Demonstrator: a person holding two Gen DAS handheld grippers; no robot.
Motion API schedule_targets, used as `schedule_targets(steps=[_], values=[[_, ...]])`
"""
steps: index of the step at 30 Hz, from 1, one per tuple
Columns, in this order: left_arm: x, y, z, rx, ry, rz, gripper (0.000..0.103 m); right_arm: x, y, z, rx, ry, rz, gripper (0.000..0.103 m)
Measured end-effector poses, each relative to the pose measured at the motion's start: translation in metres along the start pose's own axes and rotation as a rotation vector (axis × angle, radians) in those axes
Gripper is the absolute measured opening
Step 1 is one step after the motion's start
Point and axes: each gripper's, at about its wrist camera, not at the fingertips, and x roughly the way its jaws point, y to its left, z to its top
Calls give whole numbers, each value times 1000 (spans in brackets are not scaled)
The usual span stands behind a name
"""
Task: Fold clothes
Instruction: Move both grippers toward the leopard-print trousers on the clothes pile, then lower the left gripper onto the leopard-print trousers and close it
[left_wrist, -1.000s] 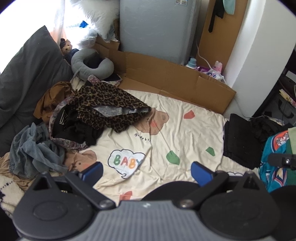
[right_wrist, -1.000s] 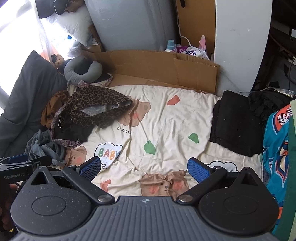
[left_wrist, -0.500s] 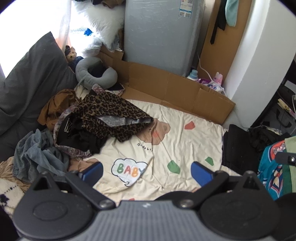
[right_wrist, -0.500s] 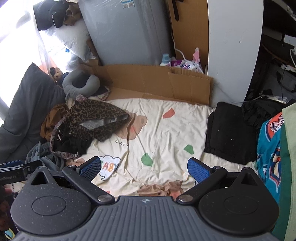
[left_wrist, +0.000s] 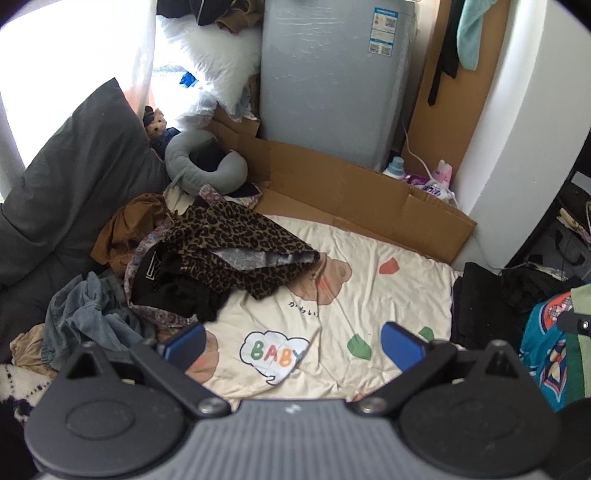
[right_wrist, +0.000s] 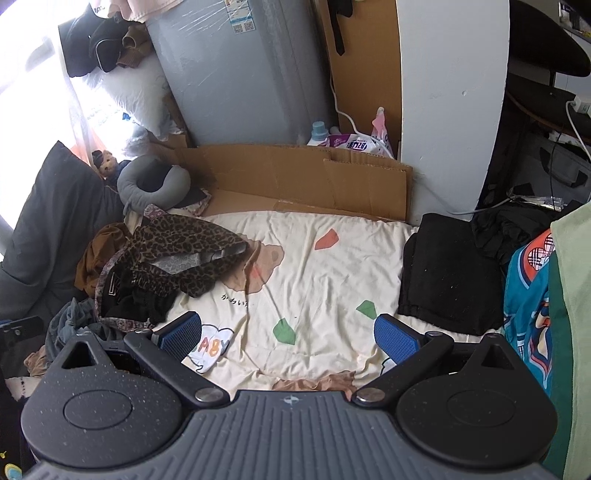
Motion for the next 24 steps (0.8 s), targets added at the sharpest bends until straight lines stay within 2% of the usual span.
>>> schedule_targets(steps=[11,18,24], values=[[25,23,18,-13,2,-5,102,30,-4,15,39,-17,1,103],[49,42,35,-54,-9,-8,101,48,-1,34,20,-58,13,103],[74,57,51,-71,-17,-2,99,73,-1,52,2,-57,24,103]])
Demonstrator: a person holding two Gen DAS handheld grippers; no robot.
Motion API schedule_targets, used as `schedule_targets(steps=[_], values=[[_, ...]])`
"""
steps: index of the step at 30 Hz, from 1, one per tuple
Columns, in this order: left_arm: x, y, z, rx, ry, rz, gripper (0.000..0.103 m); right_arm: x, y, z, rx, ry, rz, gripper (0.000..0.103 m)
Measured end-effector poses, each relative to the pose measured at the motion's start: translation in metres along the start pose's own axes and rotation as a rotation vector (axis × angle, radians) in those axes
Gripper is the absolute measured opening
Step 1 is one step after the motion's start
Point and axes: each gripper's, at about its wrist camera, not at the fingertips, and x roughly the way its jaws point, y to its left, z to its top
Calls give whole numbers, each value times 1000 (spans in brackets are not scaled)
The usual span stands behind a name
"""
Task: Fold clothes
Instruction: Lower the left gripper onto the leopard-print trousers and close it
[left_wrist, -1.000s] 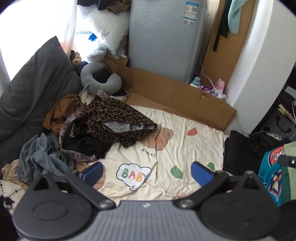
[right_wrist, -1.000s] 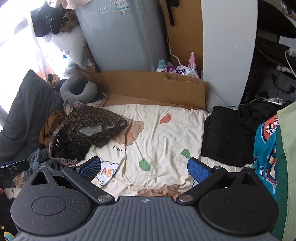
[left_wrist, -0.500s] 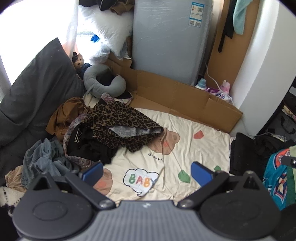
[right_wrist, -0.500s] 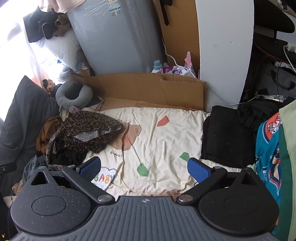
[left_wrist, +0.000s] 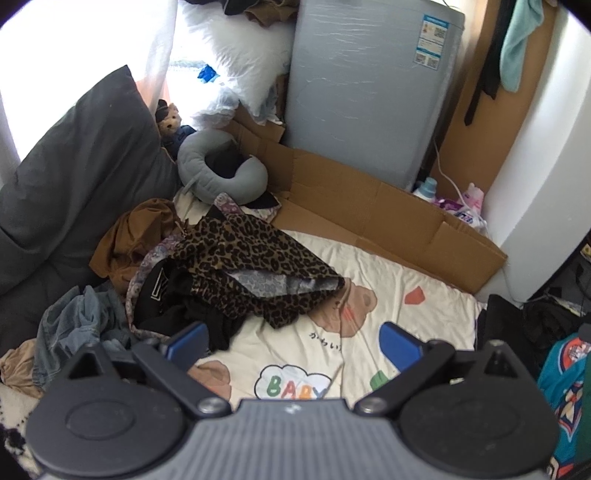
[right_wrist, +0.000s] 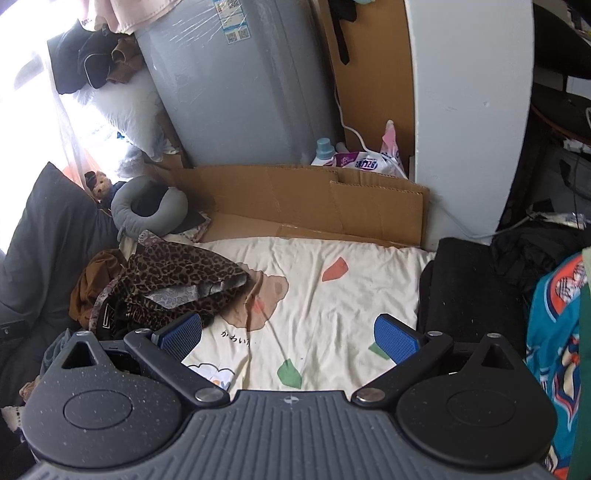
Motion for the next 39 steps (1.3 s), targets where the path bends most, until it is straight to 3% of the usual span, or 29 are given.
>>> schedule_targets(steps=[12,21,25,39], values=[[59,32,30,-54,-23,13,92,61,19,35,-101,-17,87,102],[120,49,47,-1,-70,51,92,139,31,56,-228,-26,175,102],[159,61,45,-26,-77,63,86,186,27,54,-241,-39,209,101],[260,80,14,24,-104,169,85,306,38,5,-255,-52,240,102]])
